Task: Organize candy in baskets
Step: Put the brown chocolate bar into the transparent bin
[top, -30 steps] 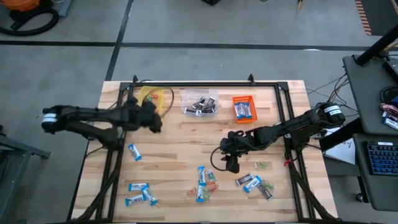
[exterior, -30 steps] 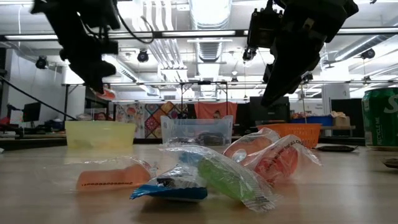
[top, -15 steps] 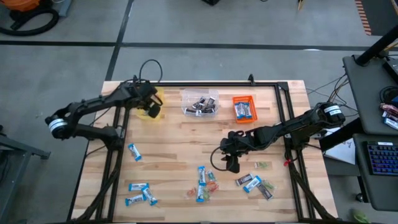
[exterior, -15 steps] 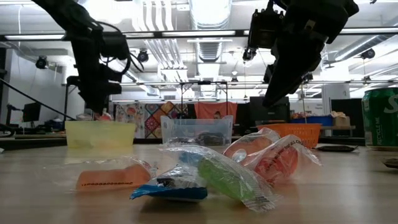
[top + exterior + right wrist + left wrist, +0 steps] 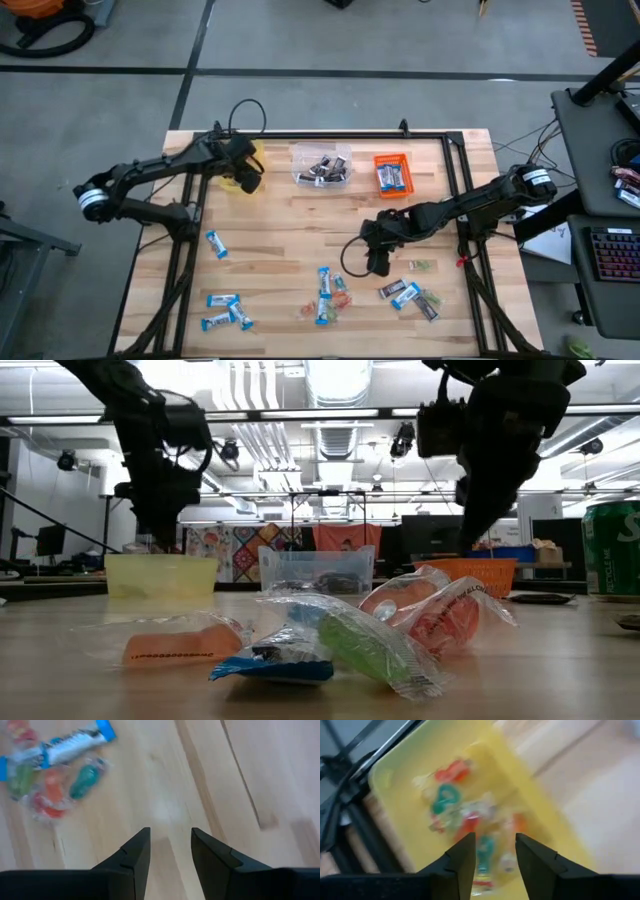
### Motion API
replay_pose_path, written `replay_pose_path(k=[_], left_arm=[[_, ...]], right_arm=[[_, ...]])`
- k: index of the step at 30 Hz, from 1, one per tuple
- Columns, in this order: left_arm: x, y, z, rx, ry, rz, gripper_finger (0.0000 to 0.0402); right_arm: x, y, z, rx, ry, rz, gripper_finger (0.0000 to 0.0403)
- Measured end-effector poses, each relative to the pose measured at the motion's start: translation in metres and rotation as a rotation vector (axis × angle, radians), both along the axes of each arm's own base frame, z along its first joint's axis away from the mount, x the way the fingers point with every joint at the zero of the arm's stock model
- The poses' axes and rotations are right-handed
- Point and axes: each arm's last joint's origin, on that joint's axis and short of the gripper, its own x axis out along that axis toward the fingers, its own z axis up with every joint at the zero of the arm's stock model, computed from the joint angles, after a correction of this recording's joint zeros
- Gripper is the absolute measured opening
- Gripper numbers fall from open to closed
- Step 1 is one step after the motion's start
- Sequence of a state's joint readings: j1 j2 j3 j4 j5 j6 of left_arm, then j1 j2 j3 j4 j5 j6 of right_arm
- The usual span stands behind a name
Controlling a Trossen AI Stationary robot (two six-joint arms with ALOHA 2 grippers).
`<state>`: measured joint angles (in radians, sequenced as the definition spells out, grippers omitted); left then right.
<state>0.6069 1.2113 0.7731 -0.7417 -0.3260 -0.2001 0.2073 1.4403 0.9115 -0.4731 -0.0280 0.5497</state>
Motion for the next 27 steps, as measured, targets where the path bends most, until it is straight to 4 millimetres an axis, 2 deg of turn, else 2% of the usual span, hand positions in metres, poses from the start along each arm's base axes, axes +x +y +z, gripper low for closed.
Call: replay_pose_path(k=[5,12,17,22,27], left_arm=[[0.016,-0.031,0.014,0.04,-0.131,-0.111,0.0122],[0.039,-0.086,0.035,0.092,-0.357,-0.364,0.0118],[0.05,-0.121,0.043,0.093,-0.481,-0.524,0.0118],[0.059,-0.146,0.046,0.091,-0.563,-0.625,0.0118],[0.061,-0.163,0.046,0.132,-0.584,-0.654,0.0118]], right_arm=[[-0.009,-0.001,-0.004,0.05,0.123,-0.116,0.0123],[-0.022,0.001,-0.007,0.108,0.277,-0.208,0.0123],[-0.031,0.003,-0.006,0.114,0.347,-0.268,0.0125],[-0.042,0.0,-0.005,0.055,0.428,-0.341,0.0123],[-0.044,-0.006,-0.005,-0.047,0.423,-0.389,0.0128]])
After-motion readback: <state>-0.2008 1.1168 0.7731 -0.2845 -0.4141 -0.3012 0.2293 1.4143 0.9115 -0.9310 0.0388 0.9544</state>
